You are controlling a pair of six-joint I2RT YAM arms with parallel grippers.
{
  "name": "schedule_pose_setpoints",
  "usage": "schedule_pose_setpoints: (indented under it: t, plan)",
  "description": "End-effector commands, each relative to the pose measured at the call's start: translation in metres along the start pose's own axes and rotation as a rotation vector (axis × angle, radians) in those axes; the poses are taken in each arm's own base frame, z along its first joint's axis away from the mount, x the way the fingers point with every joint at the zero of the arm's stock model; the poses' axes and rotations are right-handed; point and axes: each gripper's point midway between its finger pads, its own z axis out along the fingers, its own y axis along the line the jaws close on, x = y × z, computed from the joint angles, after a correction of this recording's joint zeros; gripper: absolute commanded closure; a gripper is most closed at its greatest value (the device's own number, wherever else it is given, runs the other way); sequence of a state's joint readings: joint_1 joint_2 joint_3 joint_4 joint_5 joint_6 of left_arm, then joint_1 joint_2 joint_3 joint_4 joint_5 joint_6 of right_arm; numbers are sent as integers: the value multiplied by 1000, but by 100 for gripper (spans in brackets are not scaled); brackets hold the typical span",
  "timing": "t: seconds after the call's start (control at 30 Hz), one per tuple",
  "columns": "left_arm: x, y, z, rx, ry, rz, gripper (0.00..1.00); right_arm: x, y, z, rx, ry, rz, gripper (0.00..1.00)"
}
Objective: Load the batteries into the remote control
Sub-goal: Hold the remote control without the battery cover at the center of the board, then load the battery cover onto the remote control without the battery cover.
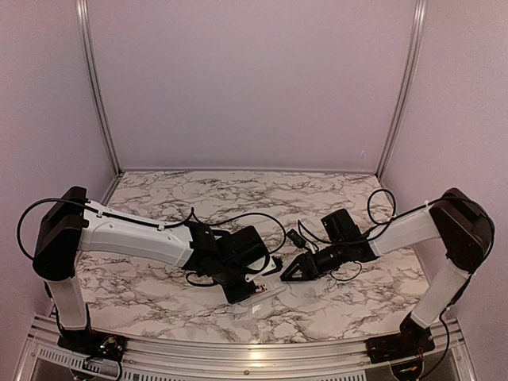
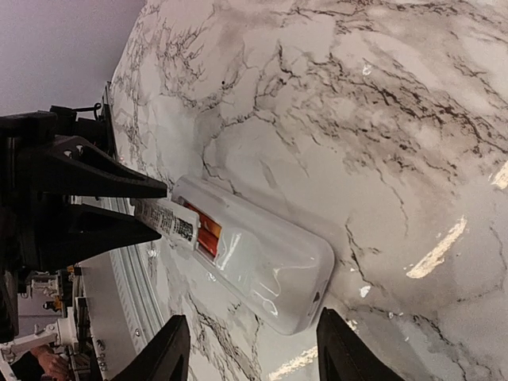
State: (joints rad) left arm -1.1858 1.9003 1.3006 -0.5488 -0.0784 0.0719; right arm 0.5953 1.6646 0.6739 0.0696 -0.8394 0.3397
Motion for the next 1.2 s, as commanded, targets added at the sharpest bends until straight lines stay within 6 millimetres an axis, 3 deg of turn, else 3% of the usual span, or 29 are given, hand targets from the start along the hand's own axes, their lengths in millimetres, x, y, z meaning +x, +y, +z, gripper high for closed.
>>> schedule_pose_setpoints:
  t: [0.0,0.27,1.17]
  plan:
    - [-5,6,1,5,10,6,85,-14,4,0,-16,-17,-34,47]
    - [-13,-1,0,45,-5,6,84,-12,0,4,-17,-3,-27,49]
    - [-7,8,16,21,32,-13,84,-9,-1,6,-27,11,-22,54]
